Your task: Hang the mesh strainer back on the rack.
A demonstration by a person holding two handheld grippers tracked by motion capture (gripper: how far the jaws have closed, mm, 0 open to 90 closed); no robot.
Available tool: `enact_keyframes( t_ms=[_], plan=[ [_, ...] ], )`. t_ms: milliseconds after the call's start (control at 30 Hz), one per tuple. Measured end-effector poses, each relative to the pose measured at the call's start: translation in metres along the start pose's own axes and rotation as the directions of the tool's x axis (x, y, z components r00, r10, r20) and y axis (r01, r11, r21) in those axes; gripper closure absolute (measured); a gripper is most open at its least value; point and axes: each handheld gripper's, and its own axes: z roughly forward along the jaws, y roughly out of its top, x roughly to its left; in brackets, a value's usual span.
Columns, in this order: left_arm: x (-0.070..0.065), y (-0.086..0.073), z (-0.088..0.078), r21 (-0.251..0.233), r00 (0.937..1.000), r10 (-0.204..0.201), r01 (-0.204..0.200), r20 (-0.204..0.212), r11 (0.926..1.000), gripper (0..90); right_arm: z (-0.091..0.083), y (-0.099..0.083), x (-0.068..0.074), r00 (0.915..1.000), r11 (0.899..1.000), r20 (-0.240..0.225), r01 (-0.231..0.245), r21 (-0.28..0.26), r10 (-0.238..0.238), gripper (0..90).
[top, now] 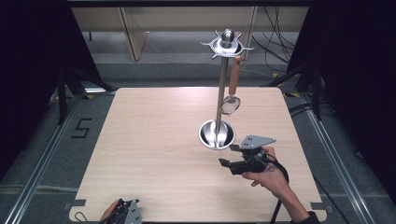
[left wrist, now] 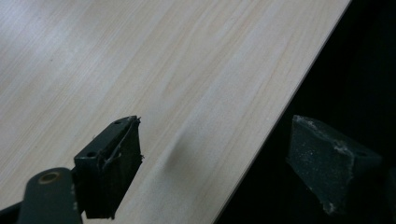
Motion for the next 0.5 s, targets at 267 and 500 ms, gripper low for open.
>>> enact_keyframes(
  t_ms=[267, 500],
  plan=[
    [0.000, 0.000, 0.000, -0.001, 1.0000, 0.000, 0.000, 0.000, 1.0000, 16.8, 0.003, -0.013, 0.005, 0.9997, 0.999, 0.004, 0.023, 0.030, -0.023, 30.3],
    [0.000, 0.000, 0.000, 0.000, 1.0000, -0.001, 0.001, 0.000, 1.0000, 16.8, 0.004, -0.026, 0.007, 0.9995, 0.998, 0.008, 0.031, 0.055, -0.032, 29.3]
  ],
)
